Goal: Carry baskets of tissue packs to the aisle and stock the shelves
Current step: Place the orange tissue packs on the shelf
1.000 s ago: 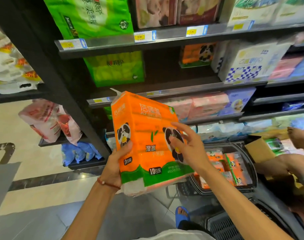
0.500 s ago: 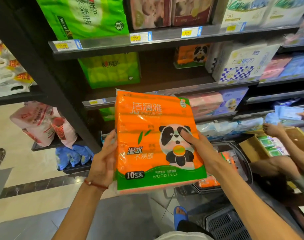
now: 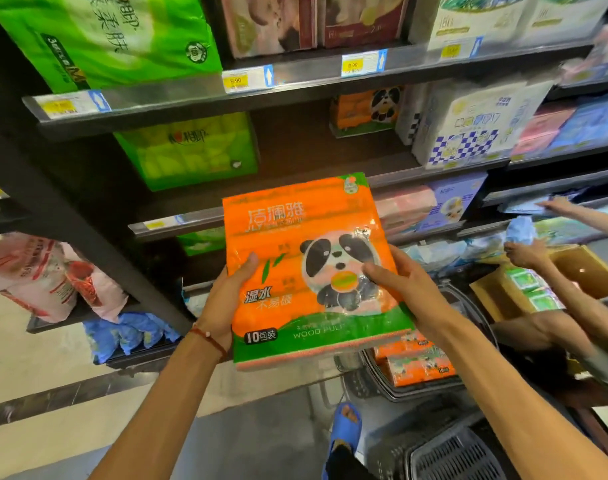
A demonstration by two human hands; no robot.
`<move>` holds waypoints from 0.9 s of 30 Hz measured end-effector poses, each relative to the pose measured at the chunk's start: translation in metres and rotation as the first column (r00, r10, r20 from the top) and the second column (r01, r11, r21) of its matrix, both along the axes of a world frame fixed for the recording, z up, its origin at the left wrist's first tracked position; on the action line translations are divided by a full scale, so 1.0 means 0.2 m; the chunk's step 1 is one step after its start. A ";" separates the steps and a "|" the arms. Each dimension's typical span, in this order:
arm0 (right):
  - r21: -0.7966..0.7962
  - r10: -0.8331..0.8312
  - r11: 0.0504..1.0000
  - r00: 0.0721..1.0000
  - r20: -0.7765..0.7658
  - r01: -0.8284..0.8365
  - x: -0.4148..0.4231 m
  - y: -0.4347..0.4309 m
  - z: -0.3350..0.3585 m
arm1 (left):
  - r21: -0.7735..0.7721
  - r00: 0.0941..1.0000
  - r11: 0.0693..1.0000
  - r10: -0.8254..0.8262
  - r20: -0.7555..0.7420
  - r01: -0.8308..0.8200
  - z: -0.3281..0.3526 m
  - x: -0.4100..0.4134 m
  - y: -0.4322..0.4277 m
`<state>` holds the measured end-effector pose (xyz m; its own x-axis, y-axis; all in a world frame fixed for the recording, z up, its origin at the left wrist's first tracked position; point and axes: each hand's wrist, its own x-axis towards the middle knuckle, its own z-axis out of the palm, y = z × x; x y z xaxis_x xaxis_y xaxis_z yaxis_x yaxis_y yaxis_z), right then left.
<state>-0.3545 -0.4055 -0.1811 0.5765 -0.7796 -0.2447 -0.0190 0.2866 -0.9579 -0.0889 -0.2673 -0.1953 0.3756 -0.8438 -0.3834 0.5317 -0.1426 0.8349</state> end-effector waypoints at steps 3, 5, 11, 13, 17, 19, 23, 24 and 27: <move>0.034 0.024 0.999 1.000 -0.014 -0.024 0.05 -0.19 -0.04 | 0.059 0.995 0.996 0.057 0.077 -0.062 0.03 0.06 -0.25; 0.059 0.025 0.998 0.999 -0.024 -0.024 0.10 -0.33 -0.09 | 0.082 0.992 0.994 0.066 0.108 -0.075 0.03 0.11 -0.42; 0.015 0.016 1.000 0.999 -0.040 -0.016 0.23 -0.72 -0.24 | 0.113 0.990 0.994 -0.018 0.140 0.002 -0.01 0.21 -0.82; -0.006 0.005 1.000 0.999 -0.034 -0.005 0.26 -0.82 -0.25 | 0.128 0.988 0.992 -0.039 0.147 0.020 -0.02 0.22 -0.92; 0.006 0.016 1.000 1.000 -0.009 -0.015 0.26 -0.95 -0.27 | 0.087 0.982 0.996 -0.004 0.190 -0.013 -0.08 0.22 -0.98; -0.031 0.035 0.999 0.998 -0.044 -0.036 0.25 -1.01 -0.28 | 0.066 0.964 0.998 0.005 0.264 -0.023 -0.15 0.23 -0.97; -0.101 0.046 0.993 0.991 -0.127 -0.059 0.26 -1.05 -0.29 | 0.062 0.923 0.998 -0.033 0.384 0.011 -0.24 0.23 -0.96; -0.118 0.029 0.992 0.991 -0.131 -0.045 0.27 -1.05 -0.29 | 0.053 0.912 0.998 -0.034 0.408 0.013 -0.25 0.22 -0.96; -0.243 -0.039 0.970 0.985 -0.167 -0.002 0.31 -1.02 -0.21 | 0.030 0.874 0.999 -0.004 0.487 -0.012 -0.23 0.20 -0.95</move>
<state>-0.2924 -0.6093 -0.2239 0.5276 -0.8377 -0.1410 -0.1840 0.0493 -0.9817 -0.0481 -0.4571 -0.2412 0.5245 -0.8328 -0.1772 0.0598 -0.1716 0.9834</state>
